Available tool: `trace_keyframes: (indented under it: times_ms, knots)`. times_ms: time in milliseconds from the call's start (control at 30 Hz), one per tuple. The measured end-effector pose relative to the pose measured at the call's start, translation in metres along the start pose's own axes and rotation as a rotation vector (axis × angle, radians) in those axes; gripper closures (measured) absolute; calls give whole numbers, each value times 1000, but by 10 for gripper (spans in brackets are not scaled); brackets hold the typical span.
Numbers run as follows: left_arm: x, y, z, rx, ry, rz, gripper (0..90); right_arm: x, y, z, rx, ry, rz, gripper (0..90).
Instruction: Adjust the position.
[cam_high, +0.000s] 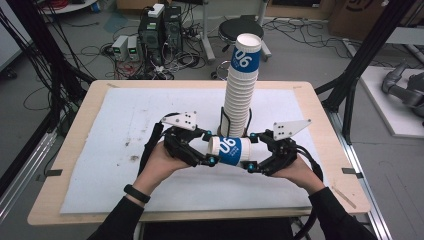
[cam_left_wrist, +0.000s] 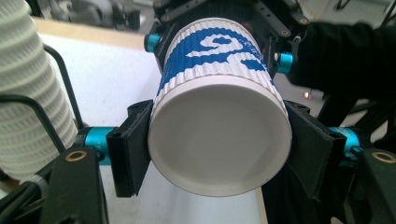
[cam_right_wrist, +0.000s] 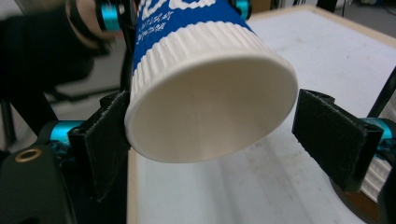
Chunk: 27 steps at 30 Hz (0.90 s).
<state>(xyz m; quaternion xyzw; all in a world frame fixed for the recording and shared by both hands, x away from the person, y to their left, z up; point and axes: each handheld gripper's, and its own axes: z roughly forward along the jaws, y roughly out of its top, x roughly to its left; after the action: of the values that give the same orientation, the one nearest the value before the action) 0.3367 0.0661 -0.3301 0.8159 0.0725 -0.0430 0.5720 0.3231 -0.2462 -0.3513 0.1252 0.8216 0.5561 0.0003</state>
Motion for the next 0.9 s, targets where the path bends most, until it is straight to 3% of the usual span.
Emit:
trace_keyframes:
  times_ms: [233,500,700,900]
  knots:
    - [1,-3,-3,-123,-8,-2,300,0,1,1,-71,18,67,138]
    - [3,-8,1,-163,-29,-23,302,0,3,8,-84,40,96,154]
    - [2,-8,1,-114,-31,-27,299,1,4,5,-61,35,43,196]
    - [0,-6,8,26,-25,-30,275,4,8,4,32,22,-14,209]
